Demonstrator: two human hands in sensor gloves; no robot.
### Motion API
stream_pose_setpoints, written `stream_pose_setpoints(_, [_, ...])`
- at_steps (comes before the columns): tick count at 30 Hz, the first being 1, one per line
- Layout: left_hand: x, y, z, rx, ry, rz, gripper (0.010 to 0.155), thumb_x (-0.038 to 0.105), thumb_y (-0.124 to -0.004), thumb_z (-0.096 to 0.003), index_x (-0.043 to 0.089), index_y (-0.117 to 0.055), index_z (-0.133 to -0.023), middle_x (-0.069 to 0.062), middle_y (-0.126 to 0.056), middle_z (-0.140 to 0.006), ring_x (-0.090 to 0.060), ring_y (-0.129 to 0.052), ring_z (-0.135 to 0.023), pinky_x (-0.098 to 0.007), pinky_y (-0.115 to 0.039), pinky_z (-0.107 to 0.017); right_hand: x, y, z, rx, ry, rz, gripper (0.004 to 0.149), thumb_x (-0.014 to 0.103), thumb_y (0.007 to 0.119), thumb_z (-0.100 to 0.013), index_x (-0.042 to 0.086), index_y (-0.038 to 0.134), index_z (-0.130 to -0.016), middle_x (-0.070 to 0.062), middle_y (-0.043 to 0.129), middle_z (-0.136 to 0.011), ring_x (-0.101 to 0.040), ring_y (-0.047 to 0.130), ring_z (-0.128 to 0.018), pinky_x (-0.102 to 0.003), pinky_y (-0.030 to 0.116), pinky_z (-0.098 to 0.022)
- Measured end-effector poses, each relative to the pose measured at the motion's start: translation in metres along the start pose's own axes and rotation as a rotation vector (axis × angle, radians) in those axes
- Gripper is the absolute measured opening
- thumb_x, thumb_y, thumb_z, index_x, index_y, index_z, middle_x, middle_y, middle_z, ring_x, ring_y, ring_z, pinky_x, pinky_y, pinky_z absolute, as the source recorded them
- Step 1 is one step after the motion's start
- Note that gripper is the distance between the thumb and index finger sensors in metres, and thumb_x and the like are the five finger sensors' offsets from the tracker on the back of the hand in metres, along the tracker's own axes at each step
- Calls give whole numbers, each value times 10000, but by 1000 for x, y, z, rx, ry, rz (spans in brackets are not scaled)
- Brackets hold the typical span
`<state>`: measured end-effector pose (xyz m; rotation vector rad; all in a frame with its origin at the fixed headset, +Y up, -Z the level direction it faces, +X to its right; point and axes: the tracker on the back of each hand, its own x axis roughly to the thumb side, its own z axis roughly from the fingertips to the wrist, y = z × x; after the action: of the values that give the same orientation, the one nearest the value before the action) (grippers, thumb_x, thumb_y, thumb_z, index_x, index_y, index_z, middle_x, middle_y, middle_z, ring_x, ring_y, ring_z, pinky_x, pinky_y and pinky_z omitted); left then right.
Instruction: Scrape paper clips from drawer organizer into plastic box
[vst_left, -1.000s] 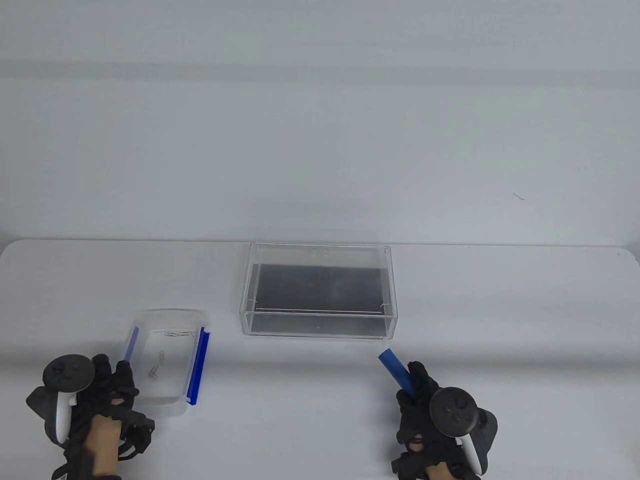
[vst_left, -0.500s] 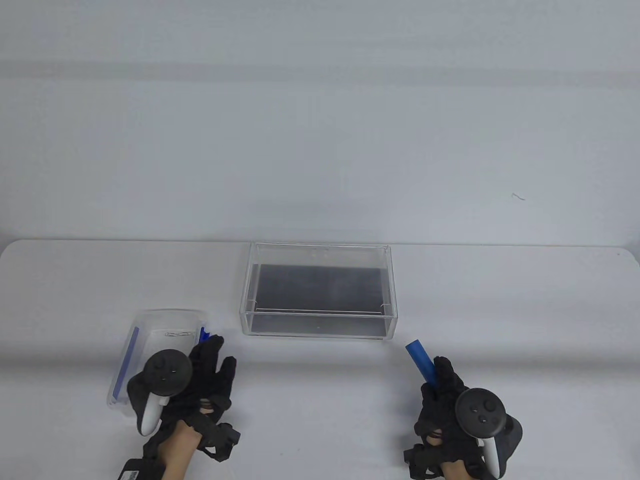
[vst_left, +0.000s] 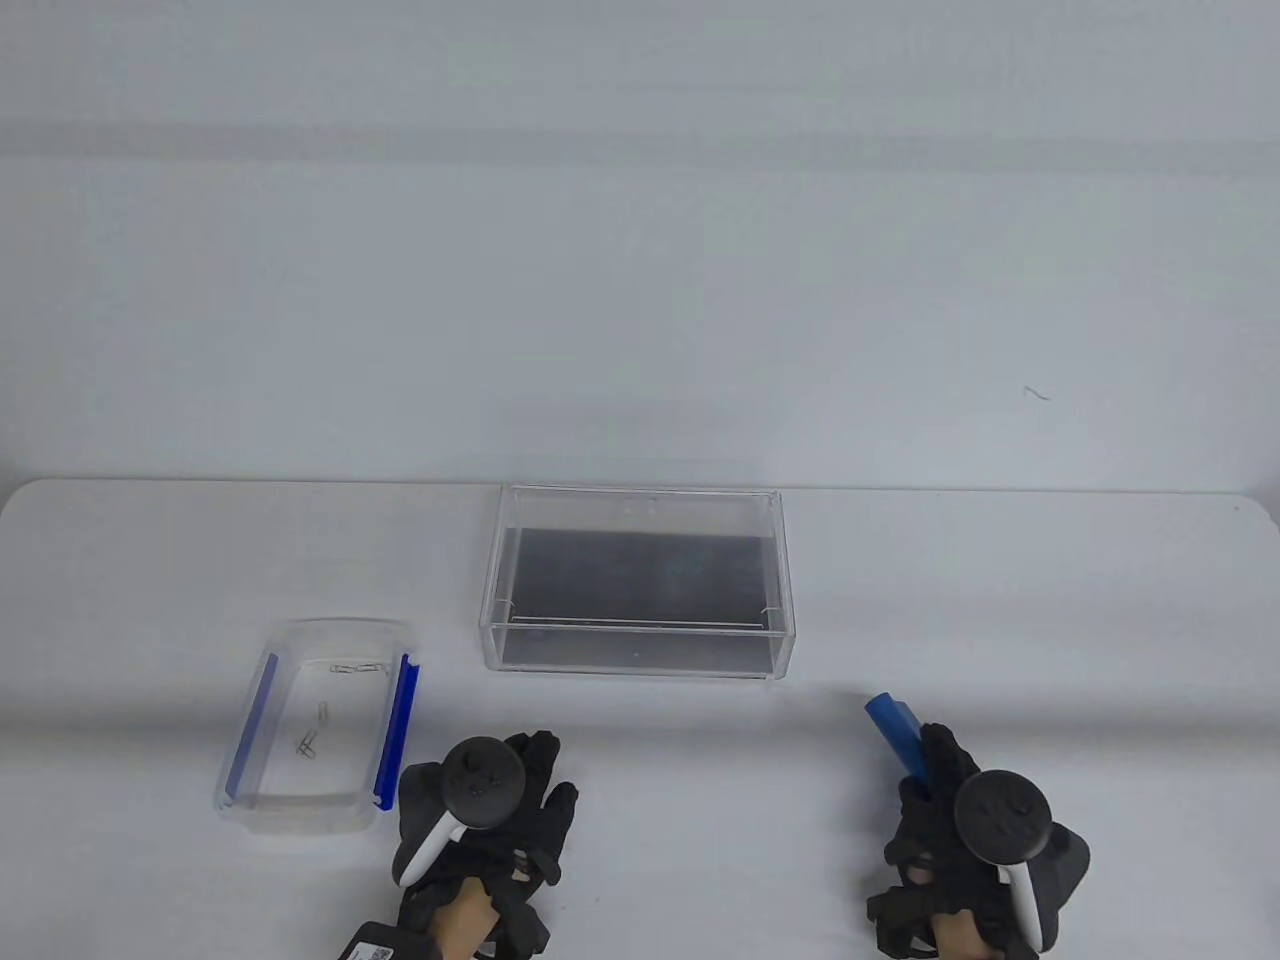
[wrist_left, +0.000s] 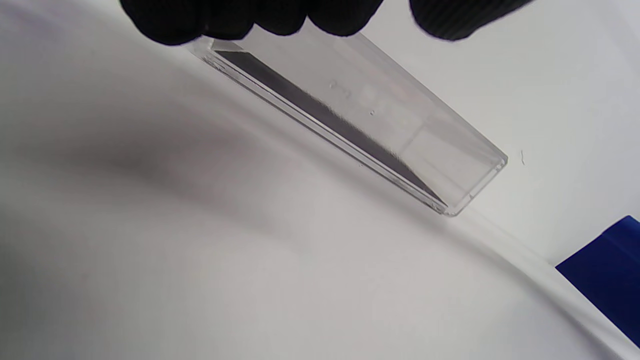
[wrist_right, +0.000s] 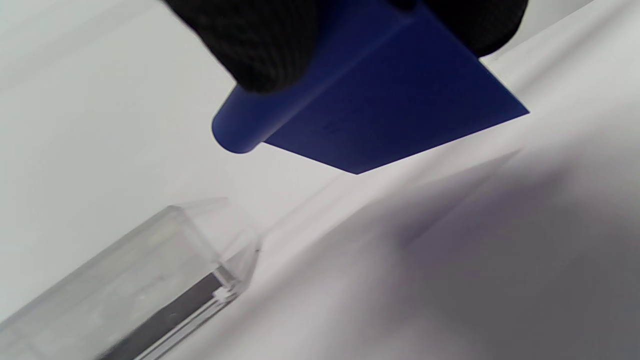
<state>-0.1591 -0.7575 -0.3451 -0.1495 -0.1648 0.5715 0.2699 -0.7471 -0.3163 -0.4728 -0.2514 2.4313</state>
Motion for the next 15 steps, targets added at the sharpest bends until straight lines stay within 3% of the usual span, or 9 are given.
stream_pose_setpoints(5, [4, -6, 0, -13, -22, -21, 667, 473, -653, -467, 156, -475, -1026, -175, -447, -1021, -464, -540, -933, -544, -637, -636, -16, 3, -5, 24, 59, 105, 614, 241, 806, -419, 267, 506, -954, -34, 649, -981, -332, 667, -897, -550, 520, -700])
stream_pose_setpoints(15, [3, -6, -1, -11, -31, -29, 668, 474, -654, -466, 156, -475, -1025, -173, -455, -1019, -462, -548, -931, -542, -643, -634, -13, 10, -6, 66, 43, 268, 621, 246, 862, -393, 282, 554, -930, -3, 692, -948, -306, 691, -877, -541, 553, -687])
